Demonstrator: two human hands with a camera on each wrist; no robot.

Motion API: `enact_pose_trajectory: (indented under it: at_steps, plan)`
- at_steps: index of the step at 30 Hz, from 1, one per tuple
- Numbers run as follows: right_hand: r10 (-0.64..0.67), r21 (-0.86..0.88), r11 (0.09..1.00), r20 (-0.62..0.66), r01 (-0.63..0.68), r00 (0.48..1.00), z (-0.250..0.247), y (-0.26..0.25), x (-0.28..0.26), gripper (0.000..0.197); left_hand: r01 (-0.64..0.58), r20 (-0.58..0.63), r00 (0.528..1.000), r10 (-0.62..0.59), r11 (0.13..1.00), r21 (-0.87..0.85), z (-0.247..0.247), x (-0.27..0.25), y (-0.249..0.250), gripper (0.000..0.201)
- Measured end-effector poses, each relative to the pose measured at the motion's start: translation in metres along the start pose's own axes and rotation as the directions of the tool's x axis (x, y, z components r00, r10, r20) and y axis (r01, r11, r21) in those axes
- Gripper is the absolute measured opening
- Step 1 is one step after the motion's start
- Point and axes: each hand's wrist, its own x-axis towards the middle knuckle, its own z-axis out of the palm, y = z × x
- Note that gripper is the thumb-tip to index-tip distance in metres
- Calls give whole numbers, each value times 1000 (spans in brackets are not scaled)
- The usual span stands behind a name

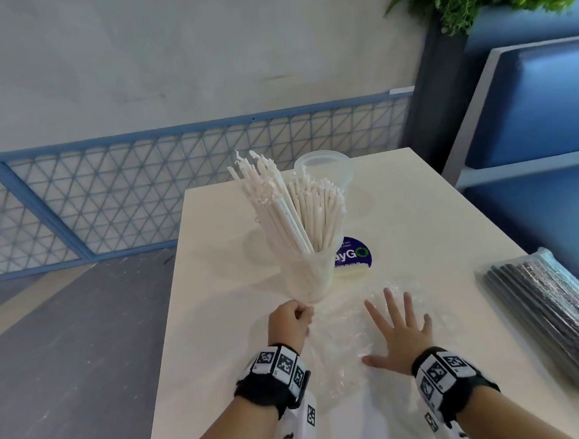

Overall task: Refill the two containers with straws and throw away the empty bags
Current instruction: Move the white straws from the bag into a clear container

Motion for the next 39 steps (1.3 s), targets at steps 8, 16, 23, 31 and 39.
enact_pose_trajectory:
  at_steps: [8, 16, 23, 31, 39]
  plan:
    - [31, 70, 997, 157, -42, 987, 8, 40, 0, 92, 31, -65, 998, -26, 996, 80, 4, 7, -6, 17]
    - [68, 70, 995, 77, -73, 995, -8, 58, -3, 63, 167, -153, 977, -148, 979, 120, 3, 13, -8, 9]
    - [33, -191, 981, -61, -44, 998, -21, 39, -14, 88, -400, 271, 906, 326, 447, 800, 28, -24, 44, 59]
    - [-143, -158, 976, 63, 151, 988, -2, 10, 3, 109, -395, 516, 832, -202, 436, 808, 64, -22, -7, 99]
    - [-303, -155, 933, 147, 325, 941, 14, -3, 19, 112, -389, 530, 828, -185, 491, 779, 65, -16, -18, 134]
